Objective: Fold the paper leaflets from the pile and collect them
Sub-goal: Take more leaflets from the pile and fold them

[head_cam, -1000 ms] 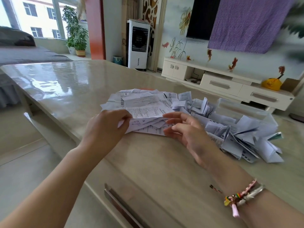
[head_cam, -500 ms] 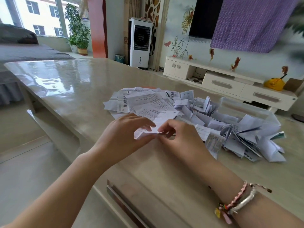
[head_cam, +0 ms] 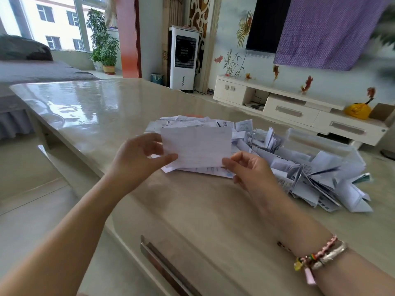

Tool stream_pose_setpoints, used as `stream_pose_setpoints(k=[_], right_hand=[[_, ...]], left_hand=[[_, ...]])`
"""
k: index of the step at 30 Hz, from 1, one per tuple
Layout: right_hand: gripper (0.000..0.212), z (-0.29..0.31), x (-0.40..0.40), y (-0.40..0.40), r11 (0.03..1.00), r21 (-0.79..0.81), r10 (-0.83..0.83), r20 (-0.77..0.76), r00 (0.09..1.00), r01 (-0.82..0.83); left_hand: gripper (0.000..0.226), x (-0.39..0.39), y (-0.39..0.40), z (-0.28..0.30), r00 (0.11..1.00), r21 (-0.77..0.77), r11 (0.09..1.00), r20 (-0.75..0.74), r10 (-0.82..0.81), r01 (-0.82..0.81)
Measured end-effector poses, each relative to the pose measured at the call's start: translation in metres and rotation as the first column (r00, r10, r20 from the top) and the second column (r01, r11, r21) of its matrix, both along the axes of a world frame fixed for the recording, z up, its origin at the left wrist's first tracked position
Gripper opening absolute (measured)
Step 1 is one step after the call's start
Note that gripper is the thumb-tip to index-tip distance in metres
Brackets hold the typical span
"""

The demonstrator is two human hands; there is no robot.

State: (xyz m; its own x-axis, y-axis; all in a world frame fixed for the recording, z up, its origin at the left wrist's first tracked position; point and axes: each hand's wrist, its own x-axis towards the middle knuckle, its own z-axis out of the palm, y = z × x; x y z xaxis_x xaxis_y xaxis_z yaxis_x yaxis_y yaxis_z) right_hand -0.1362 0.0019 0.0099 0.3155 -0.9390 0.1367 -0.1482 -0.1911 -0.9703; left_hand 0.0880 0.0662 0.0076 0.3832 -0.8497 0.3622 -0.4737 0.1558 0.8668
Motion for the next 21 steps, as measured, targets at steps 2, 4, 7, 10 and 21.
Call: stream_pose_setpoints(k=[2,4,7,10,21], right_hand=[[0.020,0.000,-0.001,-0.002,0.996,0.083,0.007,0.090,0.996,-0.014],[0.019,0.000,-0.001,-0.001,0.993,0.114,-0.001,0.116,0.993,-0.013],[0.012,-0.003,0.001,0.000,0.997,0.067,-0.045,-0.022,0.999,0.046],[0.015,-0.006,0.003,0.000,0.998,0.024,-0.056,-0.156,0.986,0.060],[0.034,-0.009,0.006,-0.010,0.994,0.082,-0.057,-0.155,0.986,0.070]], left_hand=[[0.031,0.000,-0.006,-0.002,0.993,0.038,0.999,-0.118,-0.023,0.027],[0.039,0.000,-0.013,-0.007,0.991,0.122,0.991,-0.133,-0.031,0.048],[0.049,-0.003,-0.021,-0.018,0.998,0.215,0.977,0.059,-0.017,0.004],[0.066,-0.011,-0.017,-0.021,0.889,0.208,0.964,0.454,0.055,-0.165],[0.041,-0.022,-0.013,-0.033,0.767,0.178,0.984,0.630,-0.121,0.009]])
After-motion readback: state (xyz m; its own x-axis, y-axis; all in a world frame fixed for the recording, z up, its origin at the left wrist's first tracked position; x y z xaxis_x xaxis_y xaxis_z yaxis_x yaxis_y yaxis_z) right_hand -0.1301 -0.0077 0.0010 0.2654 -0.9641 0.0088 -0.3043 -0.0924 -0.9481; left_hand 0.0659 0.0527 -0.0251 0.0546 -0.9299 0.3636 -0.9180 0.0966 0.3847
